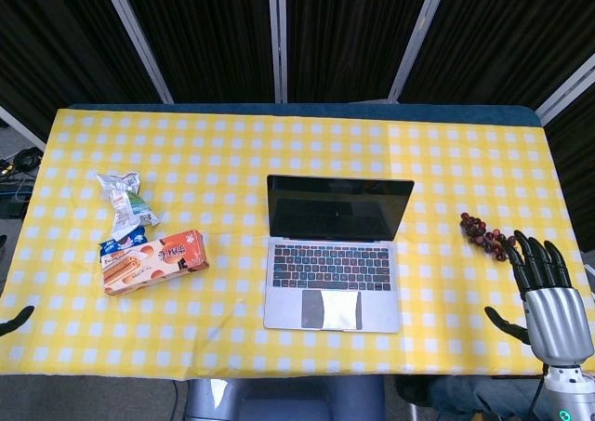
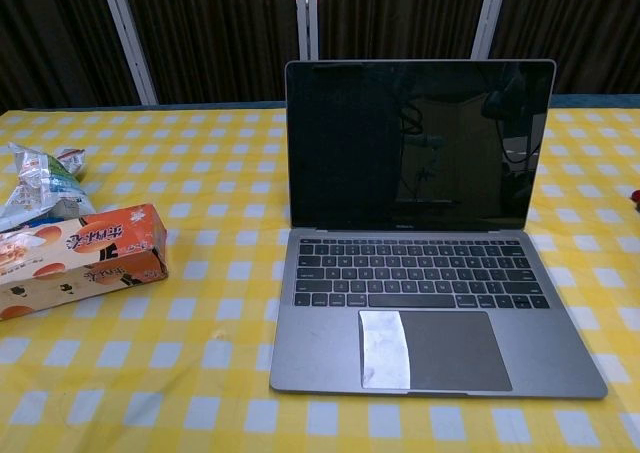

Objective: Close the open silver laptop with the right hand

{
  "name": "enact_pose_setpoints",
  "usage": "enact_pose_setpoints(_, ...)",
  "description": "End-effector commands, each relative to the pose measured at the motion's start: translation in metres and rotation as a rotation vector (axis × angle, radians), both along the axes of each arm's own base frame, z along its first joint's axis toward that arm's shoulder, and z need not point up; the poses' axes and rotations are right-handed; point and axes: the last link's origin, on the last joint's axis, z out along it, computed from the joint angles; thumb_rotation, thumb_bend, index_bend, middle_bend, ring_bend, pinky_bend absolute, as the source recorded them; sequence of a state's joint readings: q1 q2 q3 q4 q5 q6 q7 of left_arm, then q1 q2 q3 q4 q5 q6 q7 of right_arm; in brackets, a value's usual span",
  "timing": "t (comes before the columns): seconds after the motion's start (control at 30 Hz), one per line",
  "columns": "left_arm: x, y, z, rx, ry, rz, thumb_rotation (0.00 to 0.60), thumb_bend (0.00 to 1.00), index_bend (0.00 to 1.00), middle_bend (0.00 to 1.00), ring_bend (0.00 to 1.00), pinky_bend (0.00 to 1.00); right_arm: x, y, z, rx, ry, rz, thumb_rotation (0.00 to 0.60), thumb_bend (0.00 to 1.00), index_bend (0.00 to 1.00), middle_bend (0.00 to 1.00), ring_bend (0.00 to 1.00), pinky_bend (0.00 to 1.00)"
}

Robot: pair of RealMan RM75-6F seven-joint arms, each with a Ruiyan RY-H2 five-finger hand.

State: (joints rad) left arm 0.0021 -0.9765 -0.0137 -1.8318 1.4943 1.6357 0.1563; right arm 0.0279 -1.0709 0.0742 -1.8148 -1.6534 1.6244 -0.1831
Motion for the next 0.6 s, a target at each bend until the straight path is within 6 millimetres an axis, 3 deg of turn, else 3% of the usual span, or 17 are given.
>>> enact_pose_setpoints(0.03, 0.0, 0.0, 0.0, 0.0, 0.001, 0.001, 0.6, 0.0, 0.0, 0.0, 0.0, 0.0, 0.0, 0.0, 0.0, 0.002, 0.0, -0.001, 0.6, 0.0, 0.0, 0.0, 0.0, 0.0)
enact_pose_setpoints(0.37, -0.002, 0.002, 0.0, 0.001, 0.003, 0.011, 0.6, 0.0, 0.0, 0.0, 0.0, 0.0, 0.0, -0.01, -0.007, 0.068, -0.017, -0.007, 0.6, 0.03, 0.0, 0.0, 0.0, 0.0)
enact_pose_setpoints(0.53, -0.003, 0.007, -0.004, -0.007, 0.01, 0.014, 0.6, 0.0, 0.0, 0.0, 0.0, 0.0, 0.012, -0.054, -0.004, 0.17, 0.016, 0.061, 0.6, 0.27, 0.04, 0.0, 0.0, 0.0)
enact_pose_setpoints(0.6, -0.003, 0.009, -0.005, -0.008, 0.011, 0.007, 0.6, 0.0, 0.0, 0.0, 0.0, 0.0, 0.023, -0.077, -0.001, 0.216, -0.003, 0.091, 0.6, 0.43, 0.07, 0.02, 0.0, 0.0)
